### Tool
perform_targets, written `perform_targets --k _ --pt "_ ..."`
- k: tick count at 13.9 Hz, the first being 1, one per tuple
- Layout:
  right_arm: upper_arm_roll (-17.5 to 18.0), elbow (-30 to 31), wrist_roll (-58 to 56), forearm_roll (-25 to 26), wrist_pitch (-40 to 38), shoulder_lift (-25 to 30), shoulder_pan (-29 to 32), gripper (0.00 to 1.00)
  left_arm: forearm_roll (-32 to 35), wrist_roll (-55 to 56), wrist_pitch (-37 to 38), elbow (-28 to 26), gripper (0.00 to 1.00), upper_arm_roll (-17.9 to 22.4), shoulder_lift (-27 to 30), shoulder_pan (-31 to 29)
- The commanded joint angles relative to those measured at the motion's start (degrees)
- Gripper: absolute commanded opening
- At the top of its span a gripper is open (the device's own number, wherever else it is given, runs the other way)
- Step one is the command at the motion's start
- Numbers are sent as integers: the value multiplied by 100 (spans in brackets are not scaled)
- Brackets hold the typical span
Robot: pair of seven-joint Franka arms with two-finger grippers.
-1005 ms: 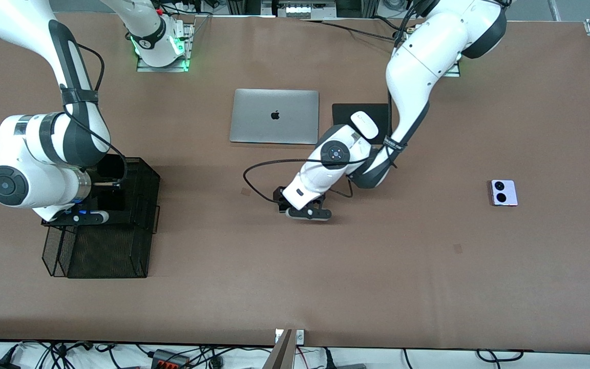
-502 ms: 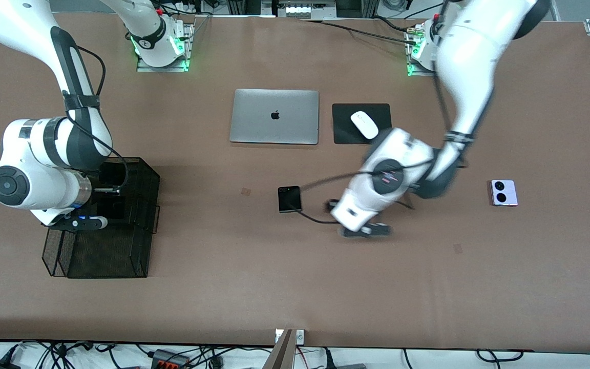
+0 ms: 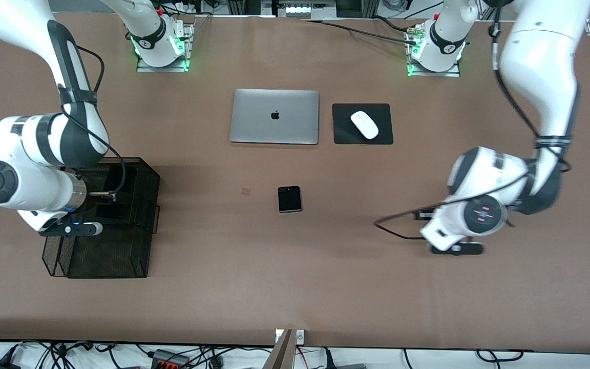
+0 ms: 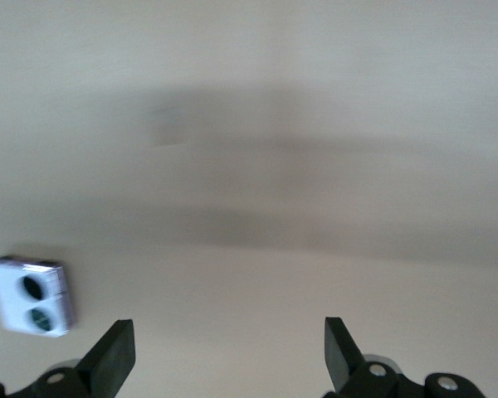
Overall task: Place phones with both arms
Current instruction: 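Grasp the black flip phone with the right gripper while the left gripper reaches lavender phone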
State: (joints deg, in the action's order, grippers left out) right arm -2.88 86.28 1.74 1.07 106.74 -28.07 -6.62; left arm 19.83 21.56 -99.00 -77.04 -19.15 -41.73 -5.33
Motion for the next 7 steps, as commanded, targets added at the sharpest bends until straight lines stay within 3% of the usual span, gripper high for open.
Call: perform_targets --k 1,4,7 --pt "173 -146 80 -342 -48 21 -241 100 91 -588 153 -372 100 -123 191 -853" --pt "183 -226 299 -529 591 -206 -970 100 100 -819 -197 -916 100 -141 323 -1443" --pt "183 -252 685 -546 1391 -593 -1665 100 204 -1449 -1118 -1821 100 -124 586 -1935"
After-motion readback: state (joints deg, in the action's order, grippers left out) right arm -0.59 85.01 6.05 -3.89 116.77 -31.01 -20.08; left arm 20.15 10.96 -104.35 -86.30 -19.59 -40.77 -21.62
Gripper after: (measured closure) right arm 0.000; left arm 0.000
